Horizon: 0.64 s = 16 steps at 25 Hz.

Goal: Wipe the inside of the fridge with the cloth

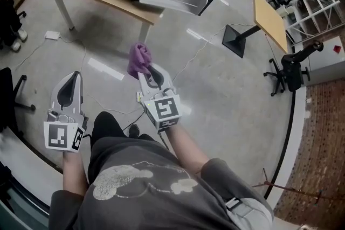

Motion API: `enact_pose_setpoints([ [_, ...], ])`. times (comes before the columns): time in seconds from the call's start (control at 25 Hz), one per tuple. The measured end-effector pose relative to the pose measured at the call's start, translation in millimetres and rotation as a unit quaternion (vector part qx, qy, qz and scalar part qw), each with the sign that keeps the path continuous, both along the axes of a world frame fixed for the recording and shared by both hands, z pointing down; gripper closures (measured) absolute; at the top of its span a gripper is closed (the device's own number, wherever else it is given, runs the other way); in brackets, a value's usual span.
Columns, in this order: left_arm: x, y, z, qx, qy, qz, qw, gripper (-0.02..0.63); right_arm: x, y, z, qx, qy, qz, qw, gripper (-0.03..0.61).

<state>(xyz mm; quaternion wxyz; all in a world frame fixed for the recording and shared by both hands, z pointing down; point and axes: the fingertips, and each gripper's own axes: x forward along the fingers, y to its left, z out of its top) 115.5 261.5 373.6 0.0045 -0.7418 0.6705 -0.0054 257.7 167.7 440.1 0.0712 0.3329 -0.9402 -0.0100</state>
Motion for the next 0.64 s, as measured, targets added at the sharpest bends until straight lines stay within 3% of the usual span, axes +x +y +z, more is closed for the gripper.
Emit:
enact_pose_setpoints([
  [0.64, 22, -3, -1, -0.001, 0.003, 0.006, 1.0, 0.597, 12, 6, 1, -0.007, -0.002, -0.002, 1.0, 0.541],
])
